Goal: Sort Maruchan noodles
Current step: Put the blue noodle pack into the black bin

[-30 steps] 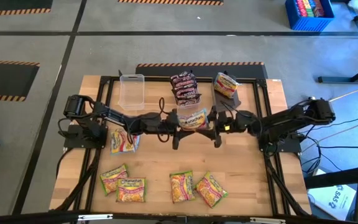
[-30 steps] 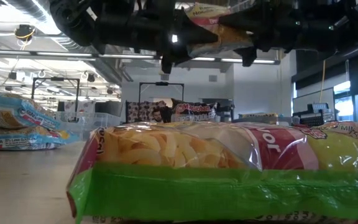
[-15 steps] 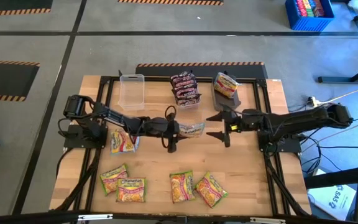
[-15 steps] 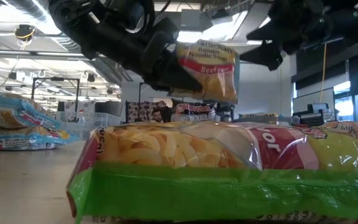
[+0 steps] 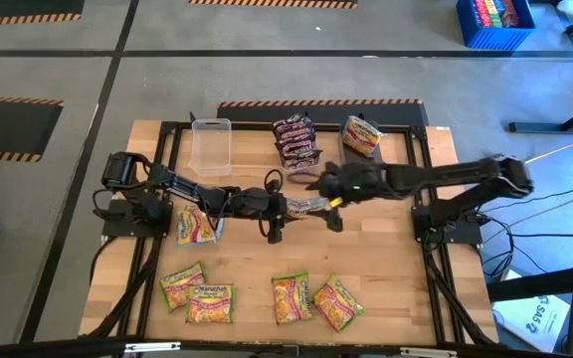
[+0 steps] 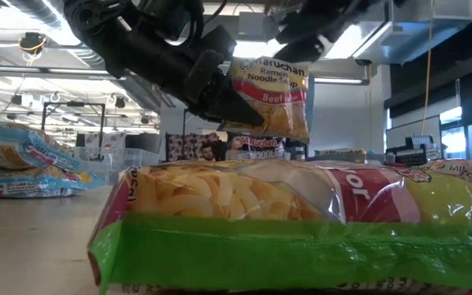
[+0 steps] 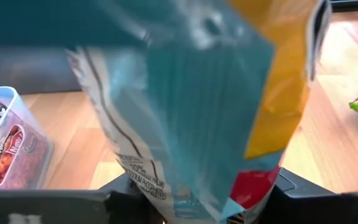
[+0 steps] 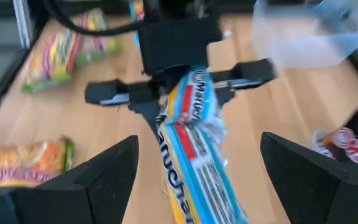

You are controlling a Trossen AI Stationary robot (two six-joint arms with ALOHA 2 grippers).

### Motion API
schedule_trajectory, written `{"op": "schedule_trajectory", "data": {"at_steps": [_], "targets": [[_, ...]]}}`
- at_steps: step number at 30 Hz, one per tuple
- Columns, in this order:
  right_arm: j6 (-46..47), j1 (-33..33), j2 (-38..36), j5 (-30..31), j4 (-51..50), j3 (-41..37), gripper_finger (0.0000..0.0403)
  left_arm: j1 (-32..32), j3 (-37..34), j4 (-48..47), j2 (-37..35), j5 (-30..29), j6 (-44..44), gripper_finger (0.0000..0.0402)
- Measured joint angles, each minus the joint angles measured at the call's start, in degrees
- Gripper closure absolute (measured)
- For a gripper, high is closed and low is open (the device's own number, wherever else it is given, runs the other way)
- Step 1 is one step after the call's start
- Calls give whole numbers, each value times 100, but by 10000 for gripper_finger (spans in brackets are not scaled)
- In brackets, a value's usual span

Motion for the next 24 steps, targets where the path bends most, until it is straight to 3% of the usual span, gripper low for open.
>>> {"op": "schedule_trajectory", "data": {"at_steps": [7,13,24], "targets": [[-186,0,1245,-363,-1670,1443,81,-13,0,-4,-2,7,-2,254],[-192,0,1705,-473,-1987,1700,95,-15,-2,-35,-2,9,-4,253],[-348,0,1702,-334,-2005,1703,278,-62,-1,15,-2,-106,47,246]]}}
